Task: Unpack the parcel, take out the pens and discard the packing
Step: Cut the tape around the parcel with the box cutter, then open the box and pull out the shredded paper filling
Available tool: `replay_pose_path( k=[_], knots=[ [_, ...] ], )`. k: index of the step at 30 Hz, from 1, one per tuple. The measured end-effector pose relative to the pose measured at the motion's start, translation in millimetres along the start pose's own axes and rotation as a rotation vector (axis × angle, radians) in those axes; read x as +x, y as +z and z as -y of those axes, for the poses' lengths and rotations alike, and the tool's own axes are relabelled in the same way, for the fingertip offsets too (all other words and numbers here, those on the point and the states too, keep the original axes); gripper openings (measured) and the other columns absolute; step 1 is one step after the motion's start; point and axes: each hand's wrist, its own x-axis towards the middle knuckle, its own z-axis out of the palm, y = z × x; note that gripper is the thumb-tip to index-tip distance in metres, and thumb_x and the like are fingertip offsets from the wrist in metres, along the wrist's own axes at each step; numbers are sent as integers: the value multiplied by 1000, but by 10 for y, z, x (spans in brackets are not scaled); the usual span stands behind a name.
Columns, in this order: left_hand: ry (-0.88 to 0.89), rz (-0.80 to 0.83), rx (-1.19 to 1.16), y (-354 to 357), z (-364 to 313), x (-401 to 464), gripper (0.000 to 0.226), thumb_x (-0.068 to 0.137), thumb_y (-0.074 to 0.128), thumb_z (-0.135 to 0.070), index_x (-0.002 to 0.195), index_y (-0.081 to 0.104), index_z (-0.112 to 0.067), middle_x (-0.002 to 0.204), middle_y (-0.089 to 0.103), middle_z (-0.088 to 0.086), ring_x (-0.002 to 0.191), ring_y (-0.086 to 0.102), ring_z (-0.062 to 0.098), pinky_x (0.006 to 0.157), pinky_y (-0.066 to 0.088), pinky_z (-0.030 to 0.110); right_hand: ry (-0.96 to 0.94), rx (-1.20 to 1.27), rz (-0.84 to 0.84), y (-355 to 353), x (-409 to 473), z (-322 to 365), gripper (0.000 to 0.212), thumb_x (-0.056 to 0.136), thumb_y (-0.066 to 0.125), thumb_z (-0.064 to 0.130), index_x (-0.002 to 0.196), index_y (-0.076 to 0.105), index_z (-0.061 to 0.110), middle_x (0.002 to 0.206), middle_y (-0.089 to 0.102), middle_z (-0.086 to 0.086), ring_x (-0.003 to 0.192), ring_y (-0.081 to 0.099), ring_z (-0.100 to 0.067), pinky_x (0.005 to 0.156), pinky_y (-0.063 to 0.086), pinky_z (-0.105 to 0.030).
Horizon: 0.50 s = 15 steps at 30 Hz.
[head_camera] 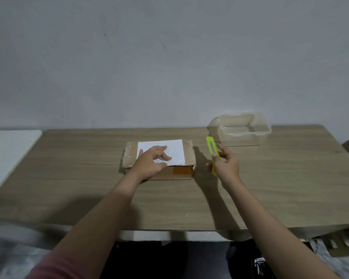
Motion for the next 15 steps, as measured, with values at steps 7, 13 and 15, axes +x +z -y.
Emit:
replay_pose_path(
  k=[7, 13, 15],
  knots=[
    [32, -44, 9, 48, 84, 40, 15, 80, 68, -16, 90, 68, -28, 141, 46, -16, 139, 27, 2, 115, -10, 38, -92, -199, -92, 132, 458, -198, 28, 84, 67, 10, 111, 65, 9, 102, 65, -7, 90, 61, -19, 83, 49, -28],
    [42, -27, 31, 44, 104, 69, 13, 81, 70, -20, 91, 67, -27, 143, 44, -16, 140, 25, 2, 116, -9, 38, -251, -652, 1, 250, 725, -321, 36, 90, 50, 2, 126, 54, -2, 120, 59, -21, 113, 54, -35, 94, 41, -31],
    [47, -16, 13, 37, 120, 76, 15, 78, 73, -23, 91, 68, -27, 142, 44, -18, 139, 25, -1, 116, -10, 36, -302, -768, 44, 285, 820, -384, 40, 87, 47, -3, 127, 52, -3, 129, 54, -23, 122, 45, -37, 104, 36, -36]
  ],
)
